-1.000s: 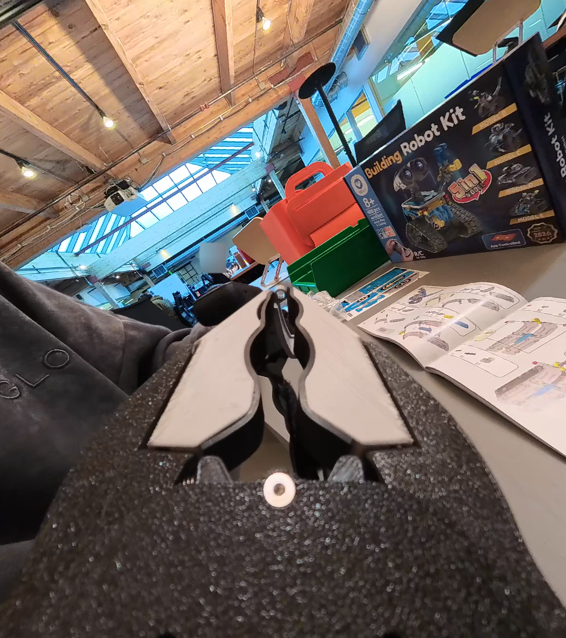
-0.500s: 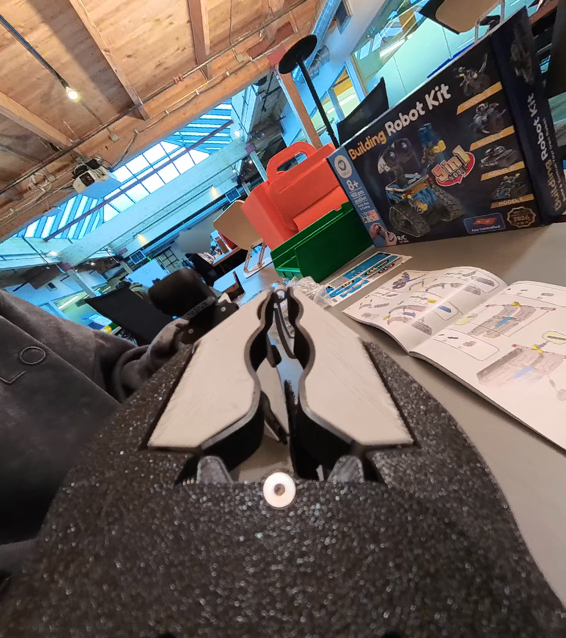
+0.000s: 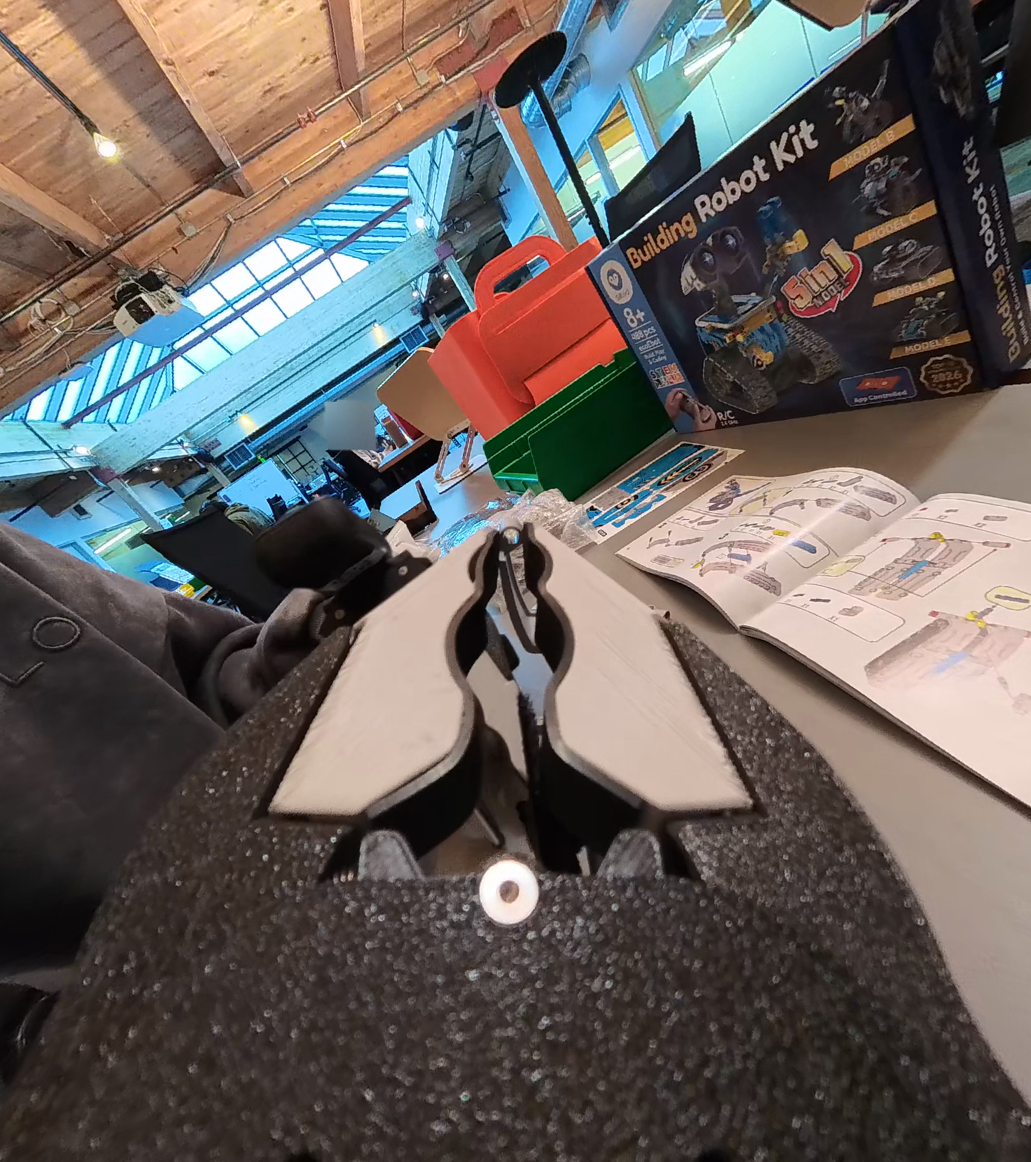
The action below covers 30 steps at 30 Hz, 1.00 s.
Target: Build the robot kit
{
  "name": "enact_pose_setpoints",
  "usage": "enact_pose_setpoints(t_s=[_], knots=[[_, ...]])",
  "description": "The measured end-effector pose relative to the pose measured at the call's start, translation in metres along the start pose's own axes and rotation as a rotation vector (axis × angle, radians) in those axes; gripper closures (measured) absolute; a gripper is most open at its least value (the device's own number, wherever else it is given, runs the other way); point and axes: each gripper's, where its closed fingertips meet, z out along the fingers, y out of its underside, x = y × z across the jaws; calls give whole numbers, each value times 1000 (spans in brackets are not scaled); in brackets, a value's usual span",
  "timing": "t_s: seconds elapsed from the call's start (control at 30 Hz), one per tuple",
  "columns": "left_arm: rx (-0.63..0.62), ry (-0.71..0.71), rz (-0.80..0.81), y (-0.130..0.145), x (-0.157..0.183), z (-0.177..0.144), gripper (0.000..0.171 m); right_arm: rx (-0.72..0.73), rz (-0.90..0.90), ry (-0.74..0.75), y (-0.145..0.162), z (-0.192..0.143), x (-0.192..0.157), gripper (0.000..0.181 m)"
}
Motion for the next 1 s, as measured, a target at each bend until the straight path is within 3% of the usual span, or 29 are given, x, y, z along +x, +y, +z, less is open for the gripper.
enact_pose_setpoints(t_s=[0.13, 0.23, 0.37, 0.53, 0.7, 0.8, 0.87, 1.0], knots=[[67, 41, -43, -13, -9, -10, 148, 12, 11, -7, -2, -1, 0, 175], [33, 16, -10, -12, -29, -4, 148, 29, 25, -18, -5, -3, -1, 175], [-17, 69, 66, -10, -30, 10, 148, 47, 38, -28, -8, -5, -1, 176], [-12, 97, 99, -13, -28, 18, 167, 67, 54, -41, -11, -7, -2, 176], [-10, -8, 121, -15, -37, 10, 168, 62, 53, -27, -11, -7, 1, 176], [140, -117, 34, -36, -51, -17, 168, 33, 4, 45, -7, -6, 9, 175], [324, -140, -153, -54, -65, -48, 168, -32, -33, 107, 4, -3, 17, 175], [782, 79, -638, -86, -77, -107, 168, -106, -57, 50, 23, 22, 1, 175]])
